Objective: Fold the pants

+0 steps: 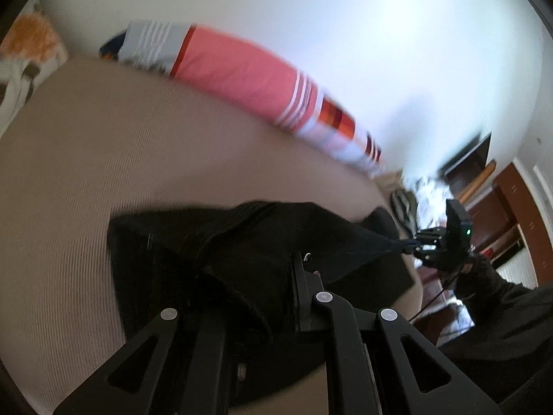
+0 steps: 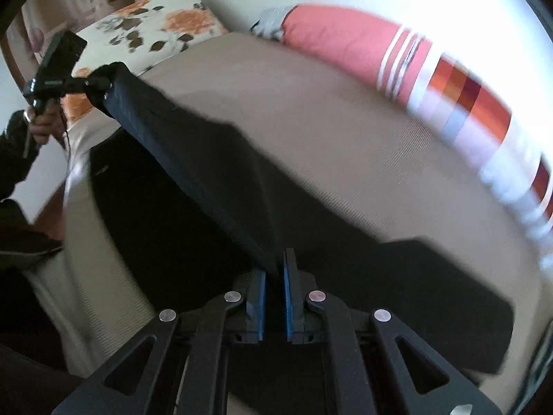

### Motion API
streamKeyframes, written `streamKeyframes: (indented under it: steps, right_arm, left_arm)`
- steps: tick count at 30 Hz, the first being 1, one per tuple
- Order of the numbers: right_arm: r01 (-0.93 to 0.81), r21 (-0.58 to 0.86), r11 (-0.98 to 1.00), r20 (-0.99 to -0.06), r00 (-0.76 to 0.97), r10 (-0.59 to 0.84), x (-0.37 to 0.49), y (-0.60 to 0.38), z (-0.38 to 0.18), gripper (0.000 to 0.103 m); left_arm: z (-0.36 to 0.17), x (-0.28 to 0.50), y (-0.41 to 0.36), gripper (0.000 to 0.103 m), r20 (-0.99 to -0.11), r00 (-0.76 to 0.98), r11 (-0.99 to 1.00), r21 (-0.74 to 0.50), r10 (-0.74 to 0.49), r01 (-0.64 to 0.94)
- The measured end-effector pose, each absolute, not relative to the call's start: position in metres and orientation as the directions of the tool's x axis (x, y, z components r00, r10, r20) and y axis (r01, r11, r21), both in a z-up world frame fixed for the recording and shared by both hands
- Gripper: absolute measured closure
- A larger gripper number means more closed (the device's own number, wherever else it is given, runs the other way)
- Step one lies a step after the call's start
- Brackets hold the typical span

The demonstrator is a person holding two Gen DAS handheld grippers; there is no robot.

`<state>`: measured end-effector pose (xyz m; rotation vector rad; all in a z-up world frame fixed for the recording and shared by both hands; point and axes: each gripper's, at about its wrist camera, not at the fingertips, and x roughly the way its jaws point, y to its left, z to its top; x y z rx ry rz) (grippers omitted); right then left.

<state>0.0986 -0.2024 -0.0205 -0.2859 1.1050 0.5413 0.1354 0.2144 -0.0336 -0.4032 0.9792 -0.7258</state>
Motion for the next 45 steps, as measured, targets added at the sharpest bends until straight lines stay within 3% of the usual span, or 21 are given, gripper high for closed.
streamKeyframes:
  steps: [7,12,13,14,16,18,22,25,28,30,32,33,37,41,45]
  right_arm:
    - [-0.507,0.121,0.853,-0.937,0.227,0.267,0.064,-0.195,-0.088,0.097]
    - [-0.504,0.088,0.859,-0.949,0.219,0.226,0.065,-0.186,-0.105,0.096]
    - [-0.505,0.078,0.86,-0.949,0.226,0.219,0.065,-0.185,-0.104,0.096]
    - [-0.504,0.076,0.86,-0.95,0.227,0.217,0.067,-0.185,-0.104,0.096]
    - [-0.502,0.069,0.862,-0.95,0.232,0.211,0.066,-0.183,-0.105,0.096]
    - [-0.501,0.066,0.863,-0.948,0.24,0.211,0.065,-0.183,-0.104,0.096]
    - [-0.498,0.064,0.865,-0.944,0.251,0.214,0.063,-0.185,-0.106,0.095]
    - [-0.501,0.064,0.863,-0.942,0.255,0.217,0.061,-0.185,-0.107,0.095]
    - [-0.497,0.071,0.865,-0.94,0.258,0.225,0.06,-0.187,-0.106,0.095]
    - [-0.494,0.07,0.867,-0.938,0.263,0.225,0.058,-0.187,-0.106,0.095]
    - [-0.491,0.068,0.869,-0.936,0.269,0.226,0.059,-0.188,-0.106,0.095]
    - [-0.483,0.07,0.873,-0.935,0.273,0.226,0.058,-0.189,-0.105,0.095]
    - [-0.454,0.061,0.889,-0.917,0.326,0.229,0.052,-0.191,-0.085,0.096]
    - [-0.424,0.073,0.902,-0.884,0.392,0.256,0.042,-0.193,-0.048,0.096]
    - [-0.43,0.065,0.9,-0.886,0.391,0.251,0.024,-0.19,-0.038,0.096]
  left_arm:
    - [-0.087,0.094,0.216,0.084,-0.748,0.25,0.783,-0.538,-0.615,0.313]
    - [-0.083,0.078,0.213,0.076,-0.805,0.252,0.836,-0.467,-0.537,0.29]
    - [-0.079,0.076,0.213,0.068,-0.816,0.257,0.848,-0.447,-0.517,0.284]
    - [-0.075,0.074,0.213,0.047,-0.834,0.264,0.867,-0.418,-0.484,0.271]
    - [-0.068,0.067,0.22,0.027,-0.871,0.286,0.911,-0.345,-0.4,0.225]
    - [-0.06,0.057,0.232,0.027,-0.866,0.319,0.922,-0.345,-0.384,0.174]
    - [-0.05,0.042,0.248,0.027,-0.78,0.334,0.827,-0.562,-0.529,-0.003]
    - [-0.053,0.041,0.238,0.028,-0.76,0.322,0.781,-0.618,-0.565,-0.09]
    - [-0.066,0.045,0.225,0.039,-0.758,0.295,0.749,-0.641,-0.582,-0.167]
    - [-0.077,0.052,0.216,0.051,-0.771,0.275,0.745,-0.632,-0.575,-0.213]
    - [-0.083,0.058,0.214,0.069,-0.789,0.279,0.757,-0.609,-0.547,-0.237]
    - [-0.085,0.063,0.213,0.072,-0.798,0.287,0.765,-0.595,-0.53,-0.246]
    - [-0.056,0.079,0.214,0.086,-0.778,0.366,0.779,-0.598,-0.51,-0.186]
    - [-0.012,0.104,0.207,0.086,-0.754,0.432,0.829,-0.559,-0.495,-0.025]
    - [-0.021,0.113,0.204,0.086,-0.788,0.378,0.863,-0.501,-0.486,0.066]
